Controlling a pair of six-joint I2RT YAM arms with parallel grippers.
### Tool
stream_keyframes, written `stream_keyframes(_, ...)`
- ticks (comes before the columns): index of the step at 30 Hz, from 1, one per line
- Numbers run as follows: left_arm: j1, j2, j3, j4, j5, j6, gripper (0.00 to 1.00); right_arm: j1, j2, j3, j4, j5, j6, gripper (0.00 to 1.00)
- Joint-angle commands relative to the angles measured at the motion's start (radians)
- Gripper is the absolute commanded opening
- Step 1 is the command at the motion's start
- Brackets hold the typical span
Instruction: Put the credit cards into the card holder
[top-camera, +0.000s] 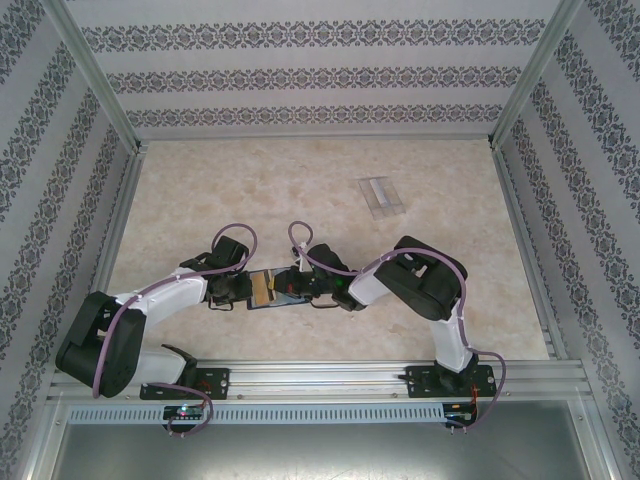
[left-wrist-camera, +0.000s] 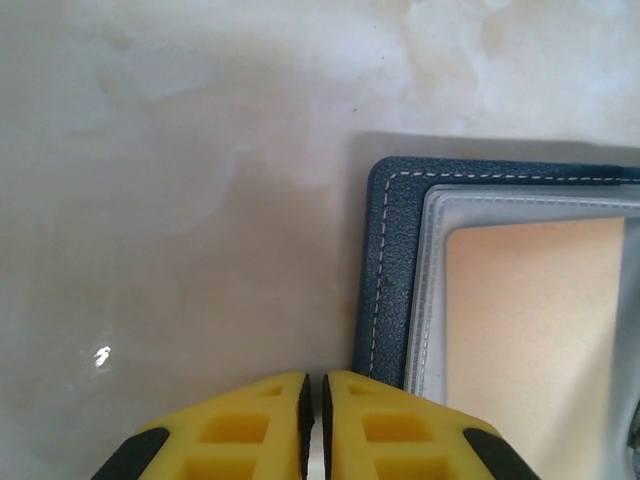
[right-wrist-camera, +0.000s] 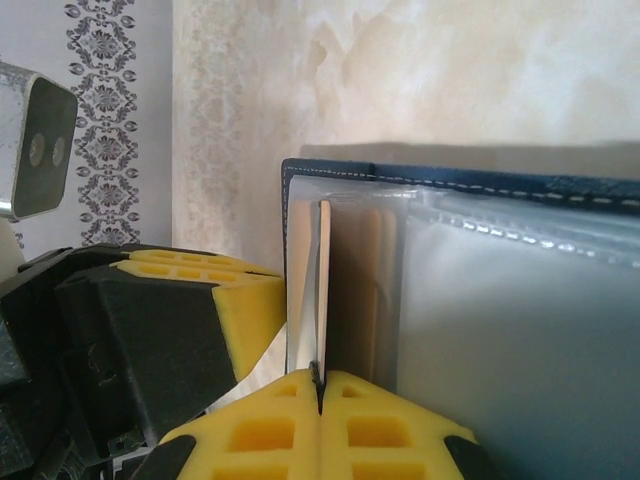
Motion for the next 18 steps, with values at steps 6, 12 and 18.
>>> stream_keyframes(6,-0.009,0.048,-0.041,0.127,0.102,-0.015,0.14,0.015,-0.056,-0.05,-0.055,0.055,-0.029,0.17)
stream_keyframes(12,-0.008,0.041,-0.043,0.13,0.101,-0.013,0.13,0.017,-0.079,-0.076,-0.052,0.066,-0.031,0.23)
stream_keyframes(18,-0.01,0.044,-0.045,0.136,0.109,-0.015,0.12,0.025,-0.106,-0.096,-0.046,0.08,-0.007,0.32)
